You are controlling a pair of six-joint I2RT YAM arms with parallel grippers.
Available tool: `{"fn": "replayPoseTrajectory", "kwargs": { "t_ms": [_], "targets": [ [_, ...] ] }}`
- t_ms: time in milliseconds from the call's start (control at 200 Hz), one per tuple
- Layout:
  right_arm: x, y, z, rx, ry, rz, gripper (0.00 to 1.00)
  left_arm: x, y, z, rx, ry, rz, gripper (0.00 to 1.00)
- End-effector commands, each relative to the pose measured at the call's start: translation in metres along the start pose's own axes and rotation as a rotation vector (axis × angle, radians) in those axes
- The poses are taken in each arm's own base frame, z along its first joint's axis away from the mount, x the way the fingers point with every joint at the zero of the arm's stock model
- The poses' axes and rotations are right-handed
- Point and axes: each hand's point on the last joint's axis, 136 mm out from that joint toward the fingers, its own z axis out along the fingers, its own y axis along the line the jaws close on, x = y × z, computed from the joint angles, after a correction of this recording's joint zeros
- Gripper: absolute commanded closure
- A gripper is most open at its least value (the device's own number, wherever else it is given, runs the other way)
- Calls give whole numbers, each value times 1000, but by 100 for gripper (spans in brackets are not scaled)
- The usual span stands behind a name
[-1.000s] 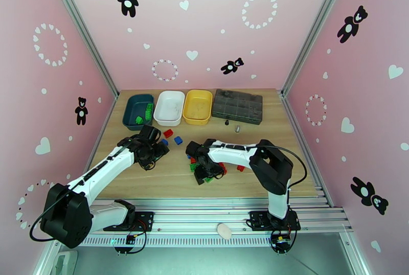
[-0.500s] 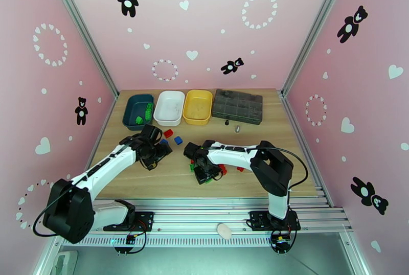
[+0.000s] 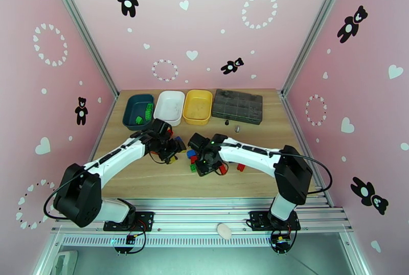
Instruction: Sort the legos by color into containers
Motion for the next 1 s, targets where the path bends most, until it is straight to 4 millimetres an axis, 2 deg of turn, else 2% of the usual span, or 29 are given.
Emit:
{"fn": "replayPoseTrajectory", "kwargs": {
  "t_ms": [0,255,345,511,746,996],
  "targets": [
    [-11,12,-23,-97,-86,-38,73,9,-28,-2,87,66,17,44],
    [-24,31,-36,-219,-140,-71,73,28,-46,14,113,185,37,43],
    [-25,30,-36,-224,-141,-63,74,29,-50,16,127,198,37,44],
    [-28,24,-35,-202,-148,-41,74,36,-47,18,122,247,24,53],
    [-34,17,-32,-177,-155,-13,74,43,-46,18,120,296,21,61],
    [-40,14,-31,-162,-168,21,75,49,-44,17,119,326,21,64]
  ]
}}
